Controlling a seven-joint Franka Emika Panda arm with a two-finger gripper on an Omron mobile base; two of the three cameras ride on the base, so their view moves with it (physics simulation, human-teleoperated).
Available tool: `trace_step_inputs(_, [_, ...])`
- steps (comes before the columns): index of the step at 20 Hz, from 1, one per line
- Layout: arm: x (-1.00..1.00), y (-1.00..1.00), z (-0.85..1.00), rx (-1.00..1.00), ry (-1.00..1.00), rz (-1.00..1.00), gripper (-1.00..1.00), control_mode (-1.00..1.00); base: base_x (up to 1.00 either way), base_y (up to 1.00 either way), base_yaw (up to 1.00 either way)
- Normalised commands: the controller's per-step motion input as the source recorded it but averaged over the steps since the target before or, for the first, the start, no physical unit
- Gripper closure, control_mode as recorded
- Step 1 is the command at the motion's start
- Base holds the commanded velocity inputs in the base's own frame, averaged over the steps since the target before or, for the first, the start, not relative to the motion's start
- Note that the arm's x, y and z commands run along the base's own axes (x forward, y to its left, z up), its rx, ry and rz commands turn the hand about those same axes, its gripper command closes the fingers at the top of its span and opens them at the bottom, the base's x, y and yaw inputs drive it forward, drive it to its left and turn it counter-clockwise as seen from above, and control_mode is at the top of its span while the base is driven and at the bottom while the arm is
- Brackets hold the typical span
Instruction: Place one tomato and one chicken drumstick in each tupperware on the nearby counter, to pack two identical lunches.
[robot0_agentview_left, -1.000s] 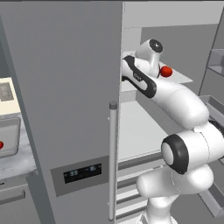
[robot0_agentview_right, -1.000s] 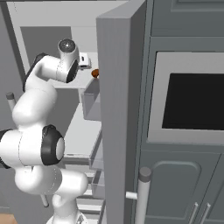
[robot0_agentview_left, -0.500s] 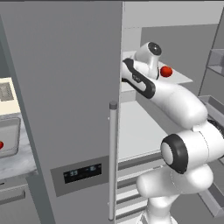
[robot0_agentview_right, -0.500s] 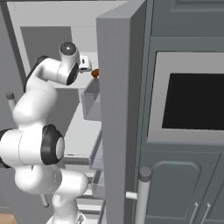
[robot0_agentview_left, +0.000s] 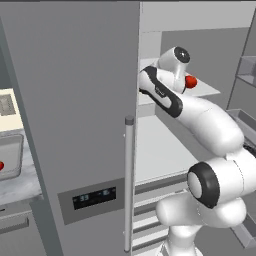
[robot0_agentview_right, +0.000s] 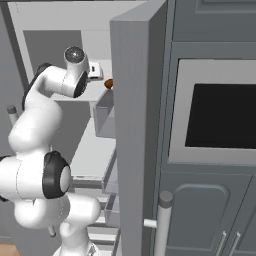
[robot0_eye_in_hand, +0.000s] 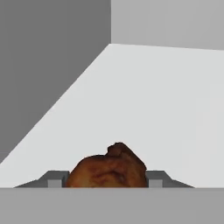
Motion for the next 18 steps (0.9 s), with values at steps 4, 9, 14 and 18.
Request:
trace_step_inputs(4, [-1.00,-0.17,0.48,0.05,-0.17,-0.04,1.00,-1.00,0.00,0.00,0.00])
trace_step_inputs(9, [-1.00,-0.26,0.47,0.09,-0.14,-0.12,1.00,-1.00,0.00,0.00,0.00])
trace_step_inputs(14, [-1.00,-0.10,-0.22,0.00,0.06,-0.17,1.00,-1.00,0.00,0.00,0.00])
trace_step_inputs(18, [-1.00,0.00,-0.72,0.00,0.24,-0.17,1.00,-1.00,0.00,0.00,0.00])
